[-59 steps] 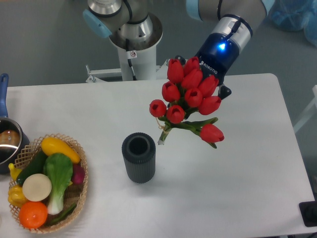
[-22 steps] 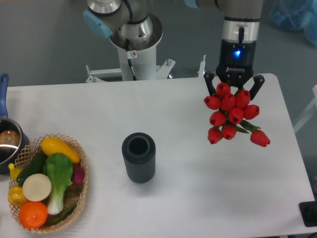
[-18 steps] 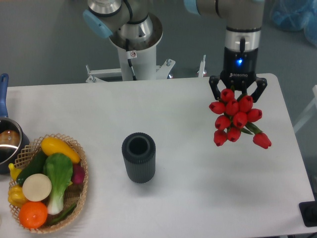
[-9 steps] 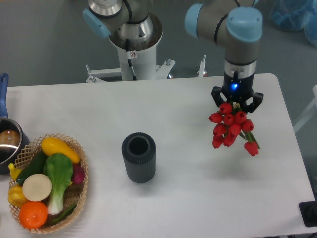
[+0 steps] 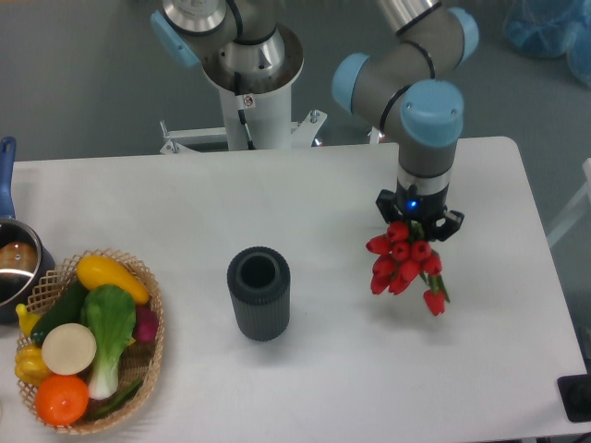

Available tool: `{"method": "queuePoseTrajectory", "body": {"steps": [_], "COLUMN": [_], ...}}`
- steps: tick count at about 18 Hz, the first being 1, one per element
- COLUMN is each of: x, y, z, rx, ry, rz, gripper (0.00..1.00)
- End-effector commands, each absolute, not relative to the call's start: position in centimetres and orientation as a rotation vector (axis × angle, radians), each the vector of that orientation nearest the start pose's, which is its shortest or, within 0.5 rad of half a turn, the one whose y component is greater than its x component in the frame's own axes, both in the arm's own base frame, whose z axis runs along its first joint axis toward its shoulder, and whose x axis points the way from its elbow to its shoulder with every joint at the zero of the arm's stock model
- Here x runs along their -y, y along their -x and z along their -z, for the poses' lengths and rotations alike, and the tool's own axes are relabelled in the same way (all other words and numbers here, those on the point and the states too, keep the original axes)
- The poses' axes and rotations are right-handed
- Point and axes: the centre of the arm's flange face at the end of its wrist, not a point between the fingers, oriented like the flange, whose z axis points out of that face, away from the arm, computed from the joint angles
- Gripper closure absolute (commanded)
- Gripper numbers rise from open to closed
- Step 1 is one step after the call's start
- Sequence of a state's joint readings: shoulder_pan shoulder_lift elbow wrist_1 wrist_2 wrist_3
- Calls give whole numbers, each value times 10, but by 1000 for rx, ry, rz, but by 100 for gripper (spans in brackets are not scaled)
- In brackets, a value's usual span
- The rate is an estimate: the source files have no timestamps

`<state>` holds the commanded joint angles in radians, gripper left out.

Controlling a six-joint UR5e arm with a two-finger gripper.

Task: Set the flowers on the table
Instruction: 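Lower the tulip bunch onto the table beside the black vase, then open the gripper to release the tulips and lift slightly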

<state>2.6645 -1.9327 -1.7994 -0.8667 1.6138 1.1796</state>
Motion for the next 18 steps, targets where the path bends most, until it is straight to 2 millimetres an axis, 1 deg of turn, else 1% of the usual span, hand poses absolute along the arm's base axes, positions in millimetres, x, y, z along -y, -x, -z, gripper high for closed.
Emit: {"method": "queuePoseTrajectory", "body": {"steps": [6, 10, 11, 12, 13, 14, 15, 18], "x": [-395, -398, -399, -400, -401, -402, -403, -401], "y": [456, 454, 455, 454, 455, 456, 459, 463], "z": [-238, -229, -228, -227, -227, -229, -231, -238], "rx": [-154, -162, -162, -162, -162, -157, -153, -129], "ry": [3127, 3129, 3122, 3111, 3098, 3087, 3084, 3077], "rz": [-146, -124, -115, -103, -96, -98, -106, -121], "gripper": [55, 53, 50, 41, 23, 7, 0, 0]}}
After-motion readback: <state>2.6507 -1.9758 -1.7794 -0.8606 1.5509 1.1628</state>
